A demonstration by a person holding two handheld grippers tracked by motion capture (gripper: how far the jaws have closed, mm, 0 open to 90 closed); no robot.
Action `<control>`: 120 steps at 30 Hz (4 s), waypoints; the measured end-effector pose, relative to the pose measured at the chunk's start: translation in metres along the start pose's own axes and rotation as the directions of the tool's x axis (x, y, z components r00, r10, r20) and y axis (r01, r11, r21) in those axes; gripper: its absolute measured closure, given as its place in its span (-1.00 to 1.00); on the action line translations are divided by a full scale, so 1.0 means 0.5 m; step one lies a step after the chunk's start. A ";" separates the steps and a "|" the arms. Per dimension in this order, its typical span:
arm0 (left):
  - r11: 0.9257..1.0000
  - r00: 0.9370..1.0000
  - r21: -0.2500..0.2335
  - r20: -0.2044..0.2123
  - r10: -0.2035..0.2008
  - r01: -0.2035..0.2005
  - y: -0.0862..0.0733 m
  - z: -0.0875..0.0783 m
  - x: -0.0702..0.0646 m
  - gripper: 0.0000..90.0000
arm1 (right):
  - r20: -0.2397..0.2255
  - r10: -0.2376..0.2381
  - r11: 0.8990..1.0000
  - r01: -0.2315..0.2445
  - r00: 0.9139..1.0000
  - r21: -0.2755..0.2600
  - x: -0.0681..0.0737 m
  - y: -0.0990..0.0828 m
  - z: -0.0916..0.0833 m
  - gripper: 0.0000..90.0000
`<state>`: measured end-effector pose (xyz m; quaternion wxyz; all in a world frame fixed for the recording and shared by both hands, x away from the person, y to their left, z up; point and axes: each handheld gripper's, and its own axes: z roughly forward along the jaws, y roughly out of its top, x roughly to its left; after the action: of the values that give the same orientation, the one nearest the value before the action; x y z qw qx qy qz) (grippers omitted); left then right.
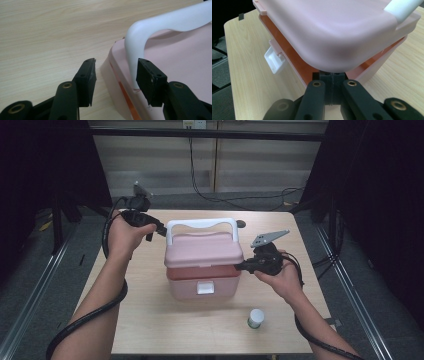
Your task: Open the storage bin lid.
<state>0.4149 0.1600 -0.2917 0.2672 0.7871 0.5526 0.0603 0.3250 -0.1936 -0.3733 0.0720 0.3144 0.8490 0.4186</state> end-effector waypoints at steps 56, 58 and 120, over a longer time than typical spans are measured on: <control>0.993 0.990 0.049 0.096 0.104 -0.109 -0.085 0.034 0.003 0.04 | 0.042 0.026 0.998 -0.024 0.999 -0.055 -0.005 0.070 -0.050 1.00; 0.992 0.989 0.048 0.098 0.110 -0.116 -0.084 0.031 0.004 0.04 | 0.042 0.021 0.999 -0.019 0.999 -0.051 -0.006 0.072 -0.050 1.00; 0.994 0.981 -0.041 0.164 0.103 -0.098 -0.078 0.010 -0.015 -0.04 | 0.054 0.009 1.000 -0.009 0.999 0.000 -0.007 0.043 -0.016 0.99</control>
<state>0.3815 0.1612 -0.3131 0.3219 0.8118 0.4869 0.0172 0.3348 -0.1912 -0.3525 0.0932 0.3292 0.8454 0.4103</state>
